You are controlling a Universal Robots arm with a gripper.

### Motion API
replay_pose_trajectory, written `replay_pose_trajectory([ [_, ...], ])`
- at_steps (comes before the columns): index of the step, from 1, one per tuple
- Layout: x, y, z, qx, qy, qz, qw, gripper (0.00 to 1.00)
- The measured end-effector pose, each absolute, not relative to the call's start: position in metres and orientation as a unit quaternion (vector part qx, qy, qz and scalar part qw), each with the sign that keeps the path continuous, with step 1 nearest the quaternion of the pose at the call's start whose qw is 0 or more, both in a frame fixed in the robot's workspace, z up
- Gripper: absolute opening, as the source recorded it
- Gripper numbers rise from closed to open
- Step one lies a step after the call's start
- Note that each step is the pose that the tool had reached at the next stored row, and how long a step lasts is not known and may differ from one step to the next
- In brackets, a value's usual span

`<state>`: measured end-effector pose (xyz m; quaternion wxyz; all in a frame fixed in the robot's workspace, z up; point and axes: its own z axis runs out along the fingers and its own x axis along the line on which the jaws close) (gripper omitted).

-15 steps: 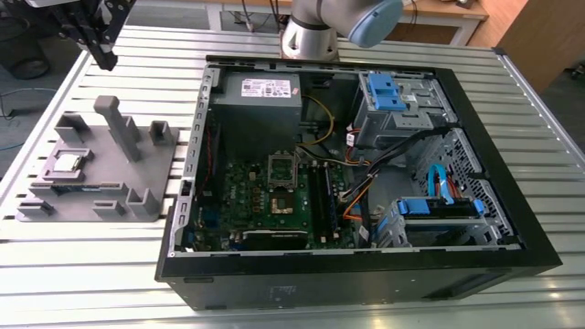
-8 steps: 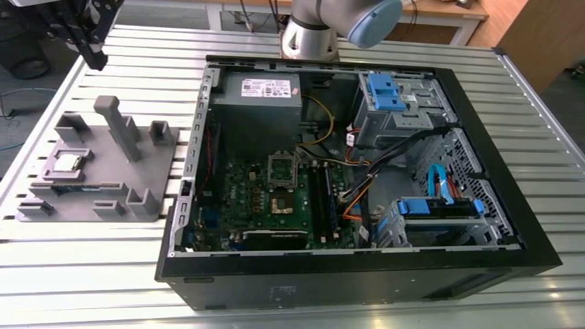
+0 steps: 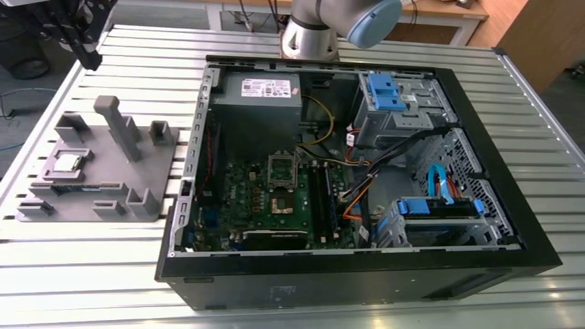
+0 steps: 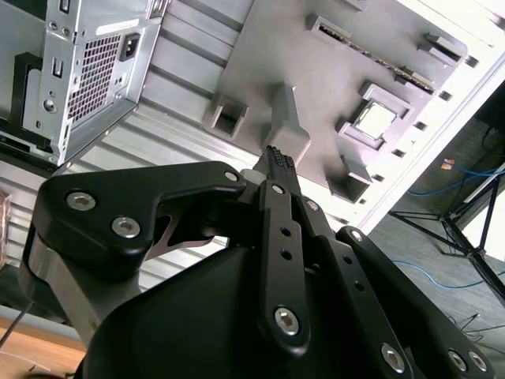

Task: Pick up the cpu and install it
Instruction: 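Reach for the cpu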

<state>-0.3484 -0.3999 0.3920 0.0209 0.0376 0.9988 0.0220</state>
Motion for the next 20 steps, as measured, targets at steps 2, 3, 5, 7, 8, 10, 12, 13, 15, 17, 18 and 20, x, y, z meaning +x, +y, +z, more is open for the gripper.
replay_pose_trajectory([
  [2, -0.35, -0.4, 0.392, 0.038, 0.999, 0.022, 0.021, 0.11],
  [3, -0.35, -0.4, 0.392, 0.038, 0.999, 0.022, 0.021, 0.11],
  [5, -0.35, -0.4, 0.392, 0.038, 0.999, 0.022, 0.021, 0.11],
  [7, -0.35, -0.4, 0.391, 0.038, 0.999, 0.022, 0.021, 0.11],
  [8, -0.351, -0.4, 0.391, 0.038, 0.999, 0.022, 0.021, 0.11],
  [10, -0.351, -0.4, 0.39, 0.038, 0.999, 0.022, 0.021, 0.11],
  [12, -0.352, -0.4, 0.389, 0.038, 0.999, 0.022, 0.021, 0.11],
  [13, -0.352, -0.4, 0.388, 0.038, 0.999, 0.022, 0.021, 0.11],
  [15, -0.354, -0.401, 0.387, 0.038, 0.999, 0.022, 0.021, 0.11],
  [17, -0.356, -0.401, 0.386, 0.038, 0.999, 0.022, 0.021, 0.11],
  [18, -0.358, -0.402, 0.385, 0.038, 0.999, 0.022, 0.021, 0.11],
  [20, -0.36, -0.402, 0.384, 0.038, 0.999, 0.022, 0.021, 0.11],
])
